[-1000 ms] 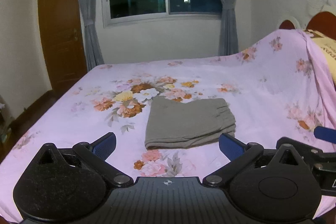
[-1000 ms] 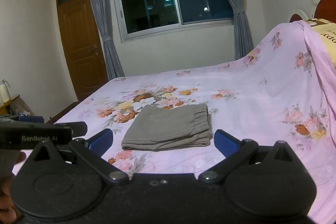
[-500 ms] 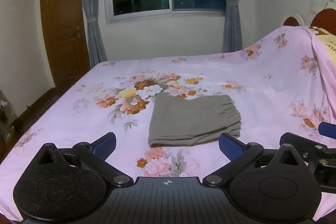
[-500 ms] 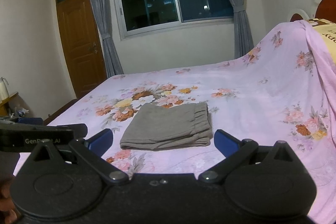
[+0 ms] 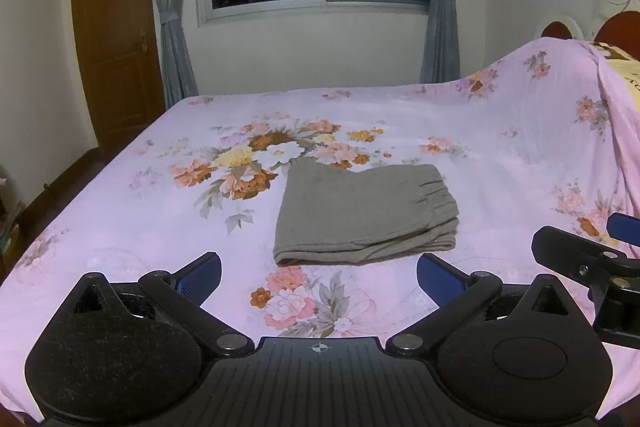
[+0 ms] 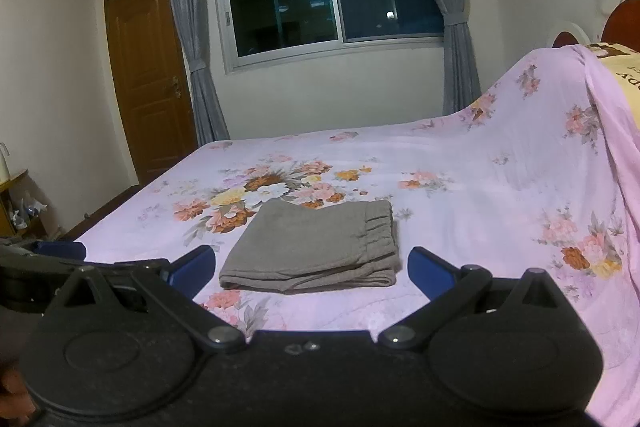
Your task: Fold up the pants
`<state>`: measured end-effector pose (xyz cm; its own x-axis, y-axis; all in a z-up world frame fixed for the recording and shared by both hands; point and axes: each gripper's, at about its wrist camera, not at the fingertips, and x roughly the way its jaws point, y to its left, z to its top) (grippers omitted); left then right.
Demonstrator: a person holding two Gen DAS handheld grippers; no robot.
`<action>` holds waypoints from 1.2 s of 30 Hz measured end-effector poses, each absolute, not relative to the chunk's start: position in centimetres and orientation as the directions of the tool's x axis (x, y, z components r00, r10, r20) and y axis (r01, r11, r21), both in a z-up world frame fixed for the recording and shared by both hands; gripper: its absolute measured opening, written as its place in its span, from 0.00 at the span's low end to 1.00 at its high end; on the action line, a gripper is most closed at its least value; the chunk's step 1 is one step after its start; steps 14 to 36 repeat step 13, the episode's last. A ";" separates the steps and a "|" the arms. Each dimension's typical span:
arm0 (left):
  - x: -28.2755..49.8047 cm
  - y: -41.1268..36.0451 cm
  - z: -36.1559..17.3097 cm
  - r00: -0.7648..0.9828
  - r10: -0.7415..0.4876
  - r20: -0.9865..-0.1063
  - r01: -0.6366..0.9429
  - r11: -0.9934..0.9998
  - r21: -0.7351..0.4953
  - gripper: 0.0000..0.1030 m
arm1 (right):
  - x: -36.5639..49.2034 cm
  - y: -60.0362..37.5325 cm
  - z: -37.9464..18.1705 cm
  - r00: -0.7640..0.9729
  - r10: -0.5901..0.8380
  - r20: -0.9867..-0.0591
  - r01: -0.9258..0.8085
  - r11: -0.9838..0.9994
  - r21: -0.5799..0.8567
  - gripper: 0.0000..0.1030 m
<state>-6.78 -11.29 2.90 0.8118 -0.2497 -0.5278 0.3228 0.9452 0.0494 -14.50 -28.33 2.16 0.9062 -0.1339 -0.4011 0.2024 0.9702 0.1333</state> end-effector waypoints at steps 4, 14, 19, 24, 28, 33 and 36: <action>-6.1 -11.5 2.5 0.802 -0.253 -0.541 0.326 0.945 0.040 1.00 | -13.7 -28.3 2.1 0.903 -0.133 -0.408 0.201 0.971 0.128 1.00; -4.7 -11.8 1.8 0.805 -0.272 -0.527 0.346 0.937 0.045 1.00 | -11.8 -28.4 1.3 0.894 -0.124 -0.430 0.195 0.973 0.124 1.00; -4.7 -11.8 1.8 0.805 -0.272 -0.527 0.346 0.937 0.045 1.00 | -11.8 -28.4 1.3 0.894 -0.124 -0.430 0.195 0.973 0.124 1.00; -4.7 -11.8 1.8 0.805 -0.272 -0.527 0.346 0.937 0.045 1.00 | -11.8 -28.4 1.3 0.894 -0.124 -0.430 0.195 0.973 0.124 1.00; -4.7 -11.8 1.8 0.805 -0.272 -0.527 0.346 0.937 0.045 1.00 | -11.8 -28.4 1.3 0.894 -0.124 -0.430 0.195 0.973 0.124 1.00; -4.7 -11.8 1.8 0.805 -0.272 -0.527 0.346 0.937 0.045 1.00 | -11.8 -28.4 1.3 0.894 -0.124 -0.430 0.195 0.973 0.124 1.00; -4.7 -11.8 1.8 0.805 -0.272 -0.527 0.346 0.937 0.045 1.00 | -11.8 -28.4 1.3 0.894 -0.124 -0.430 0.195 0.973 0.124 1.00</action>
